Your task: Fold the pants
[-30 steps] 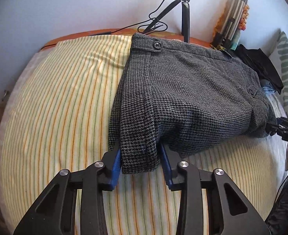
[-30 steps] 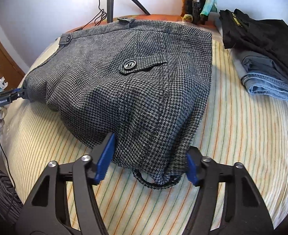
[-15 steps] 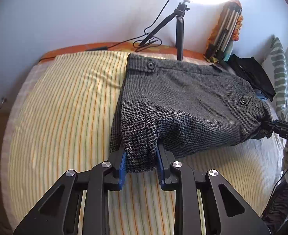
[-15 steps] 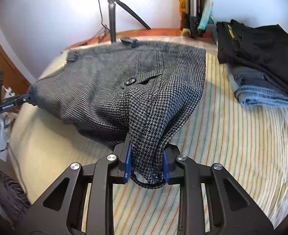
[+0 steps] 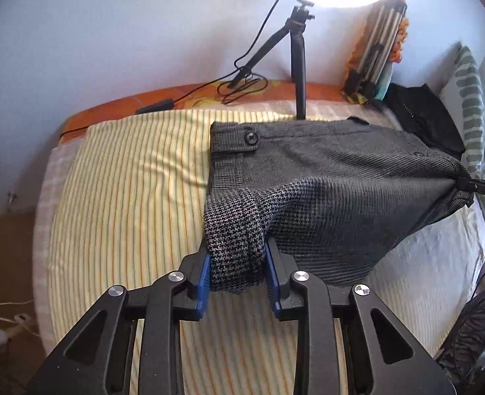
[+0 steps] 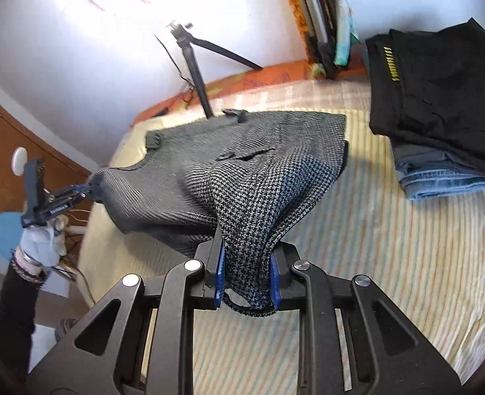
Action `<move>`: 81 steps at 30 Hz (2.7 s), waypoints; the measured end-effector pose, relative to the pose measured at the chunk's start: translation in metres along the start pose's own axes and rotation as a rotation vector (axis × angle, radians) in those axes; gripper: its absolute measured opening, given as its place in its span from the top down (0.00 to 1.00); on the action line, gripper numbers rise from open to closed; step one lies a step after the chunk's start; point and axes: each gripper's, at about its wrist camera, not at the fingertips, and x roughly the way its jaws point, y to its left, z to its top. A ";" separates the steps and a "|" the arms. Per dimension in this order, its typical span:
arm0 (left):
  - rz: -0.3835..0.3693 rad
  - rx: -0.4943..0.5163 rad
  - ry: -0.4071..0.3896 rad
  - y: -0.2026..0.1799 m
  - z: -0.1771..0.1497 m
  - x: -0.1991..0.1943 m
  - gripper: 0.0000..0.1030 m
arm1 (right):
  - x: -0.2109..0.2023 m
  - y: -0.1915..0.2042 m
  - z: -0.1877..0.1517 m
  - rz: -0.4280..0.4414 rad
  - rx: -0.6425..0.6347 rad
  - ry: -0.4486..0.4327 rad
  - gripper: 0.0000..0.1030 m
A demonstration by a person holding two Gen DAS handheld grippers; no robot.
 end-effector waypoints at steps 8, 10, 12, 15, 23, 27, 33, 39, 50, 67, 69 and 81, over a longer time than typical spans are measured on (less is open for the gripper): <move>0.128 0.053 0.009 0.000 -0.036 -0.003 0.65 | 0.018 -0.007 -0.044 -0.109 -0.011 0.067 0.50; 0.149 0.048 -0.021 0.001 -0.044 -0.013 0.65 | 0.010 -0.012 -0.056 -0.106 0.027 0.032 0.38; 0.115 0.077 -0.045 -0.010 -0.053 -0.025 0.65 | 0.003 -0.017 -0.067 -0.091 0.061 0.008 0.36; 0.066 0.162 -0.048 -0.038 -0.060 -0.028 0.65 | 0.005 -0.022 -0.077 -0.056 0.132 0.009 0.35; -0.062 0.334 -0.005 -0.111 -0.081 -0.007 0.65 | 0.016 -0.017 -0.082 -0.005 0.194 0.018 0.35; -0.066 0.408 0.014 -0.131 -0.087 0.007 0.65 | 0.023 -0.022 -0.086 0.040 0.270 0.006 0.35; -0.016 0.475 0.080 -0.139 -0.083 0.045 0.59 | 0.038 -0.032 -0.079 0.090 0.374 -0.021 0.35; 0.019 0.575 0.086 -0.144 -0.084 0.055 0.48 | 0.051 -0.046 -0.077 0.147 0.481 -0.051 0.35; -0.052 0.547 0.069 -0.130 -0.058 0.038 0.94 | 0.031 -0.043 -0.073 0.179 0.418 -0.141 0.75; -0.121 0.491 0.125 -0.131 -0.077 0.018 0.78 | 0.028 -0.037 -0.074 0.019 0.291 -0.077 0.51; -0.148 0.432 0.073 -0.129 -0.067 0.000 0.74 | 0.016 -0.039 -0.076 0.032 0.282 -0.105 0.45; -0.071 0.363 -0.123 -0.183 0.008 0.033 0.70 | 0.004 -0.075 -0.055 0.056 0.357 -0.153 0.37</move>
